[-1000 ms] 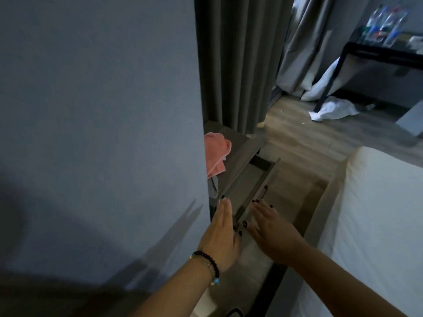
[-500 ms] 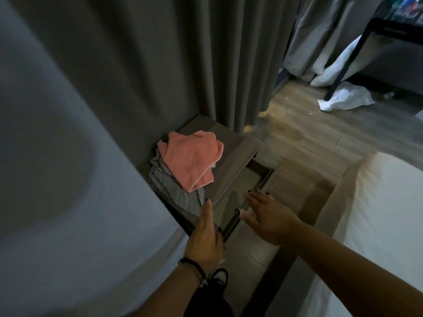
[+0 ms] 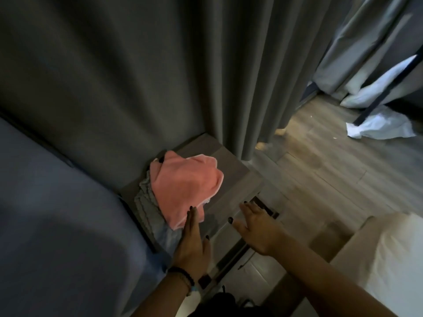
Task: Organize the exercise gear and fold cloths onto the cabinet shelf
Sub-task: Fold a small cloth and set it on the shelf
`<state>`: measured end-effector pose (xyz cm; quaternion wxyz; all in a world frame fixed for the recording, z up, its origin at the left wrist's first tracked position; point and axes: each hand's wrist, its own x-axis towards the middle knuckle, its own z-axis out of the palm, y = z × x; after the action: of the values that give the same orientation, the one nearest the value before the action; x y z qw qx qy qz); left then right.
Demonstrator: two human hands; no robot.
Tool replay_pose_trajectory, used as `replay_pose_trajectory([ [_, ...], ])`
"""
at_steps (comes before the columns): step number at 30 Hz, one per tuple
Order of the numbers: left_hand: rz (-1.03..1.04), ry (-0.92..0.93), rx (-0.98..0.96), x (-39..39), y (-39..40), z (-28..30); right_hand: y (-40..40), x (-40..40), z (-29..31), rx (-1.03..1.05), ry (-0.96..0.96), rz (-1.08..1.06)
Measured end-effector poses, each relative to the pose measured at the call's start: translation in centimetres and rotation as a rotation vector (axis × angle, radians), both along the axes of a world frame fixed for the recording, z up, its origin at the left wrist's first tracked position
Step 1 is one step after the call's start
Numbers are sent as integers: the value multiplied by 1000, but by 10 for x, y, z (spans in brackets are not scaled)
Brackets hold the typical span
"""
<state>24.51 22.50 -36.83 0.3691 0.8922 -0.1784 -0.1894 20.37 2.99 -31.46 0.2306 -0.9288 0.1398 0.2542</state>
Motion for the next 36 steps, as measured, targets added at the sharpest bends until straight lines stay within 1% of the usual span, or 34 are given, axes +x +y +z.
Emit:
replay_pose_trajectory([
  [2, 56, 11, 13, 14, -14, -3, -15, 19, -1, -19, 1, 75],
  [5, 176, -53, 90, 32, -33, -6, -37, 52, -5, -30, -17, 179],
  [8, 227, -47, 74, 42, -48, -9, -54, 81, -8, -30, -33, 279],
  [10, 260, -112, 114, 46, -58, -11, -63, 98, -11, -21, -34, 326],
  [12, 282, -130, 163, 48, -66, -16, -71, 113, -15, 1, -31, 352],
  [14, 327, -91, 202, 48, -70, -25, -75, 125, -21, 22, -28, 383],
  [16, 404, -9, 184, 54, -67, -38, -77, 139, -30, 31, -22, 422],
  [18, 410, 69, 200, 63, -65, -46, -76, 153, -40, 17, -5, 460],
  [20, 419, 89, 190, 73, -61, -49, -71, 166, -49, 13, 26, 495],
  [24, 567, 87, 94, 101, -45, -67, -55, 189, -66, -1, 55, 573],
  [26, 556, 96, 87, 115, -38, -76, -47, 201, -74, -12, 57, 619],
  [28, 549, 149, 105, 129, -31, -82, -38, 212, -79, -24, 72, 656],
  [30, 599, 210, 65, 143, -23, -87, -30, 226, -84, -40, 85, 701],
  [32, 612, 258, 77, 155, -15, -94, -22, 240, -87, -45, 96, 721],
  [34, 619, 387, 85, 163, -13, -103, -16, 252, -91, -45, 92, 725],
  [36, 723, 547, 64, 170, -14, -114, -11, 261, -94, -47, 88, 737],
])
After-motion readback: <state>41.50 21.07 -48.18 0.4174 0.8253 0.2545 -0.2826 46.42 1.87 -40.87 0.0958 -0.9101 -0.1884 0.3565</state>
